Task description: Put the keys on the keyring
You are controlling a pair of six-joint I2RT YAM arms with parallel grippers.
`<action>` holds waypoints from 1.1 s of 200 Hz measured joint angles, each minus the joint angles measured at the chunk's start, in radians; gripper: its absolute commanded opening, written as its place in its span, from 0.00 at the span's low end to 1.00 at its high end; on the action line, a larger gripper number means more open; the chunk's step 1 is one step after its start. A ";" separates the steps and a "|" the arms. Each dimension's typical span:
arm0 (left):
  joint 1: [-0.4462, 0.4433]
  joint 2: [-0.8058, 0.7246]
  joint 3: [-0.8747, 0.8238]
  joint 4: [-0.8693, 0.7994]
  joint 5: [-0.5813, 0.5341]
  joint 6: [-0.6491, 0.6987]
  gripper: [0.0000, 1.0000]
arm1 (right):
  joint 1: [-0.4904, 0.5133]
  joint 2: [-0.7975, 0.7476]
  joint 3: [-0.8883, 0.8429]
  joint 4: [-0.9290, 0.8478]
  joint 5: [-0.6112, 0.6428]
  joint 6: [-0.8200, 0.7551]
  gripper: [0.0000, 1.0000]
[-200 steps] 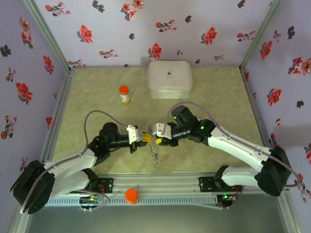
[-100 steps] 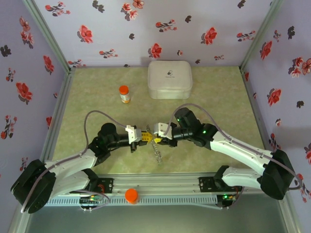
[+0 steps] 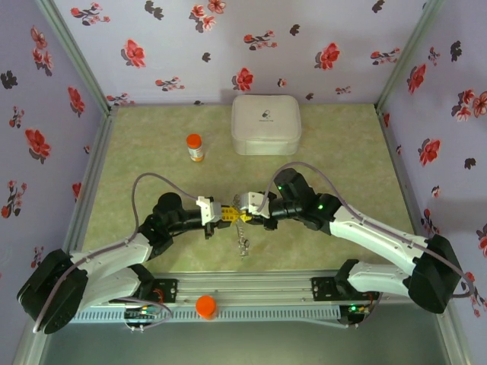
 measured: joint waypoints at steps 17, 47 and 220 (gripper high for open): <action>-0.001 0.004 0.000 0.001 0.000 0.000 0.00 | 0.000 0.001 0.000 0.000 -0.001 0.007 0.00; -0.001 0.005 -0.002 0.003 -0.002 0.001 0.09 | 0.000 0.002 0.000 -0.001 -0.001 0.008 0.00; -0.004 0.011 -0.010 -0.032 -0.032 0.020 0.00 | -0.013 -0.034 -0.014 0.013 0.003 0.065 0.36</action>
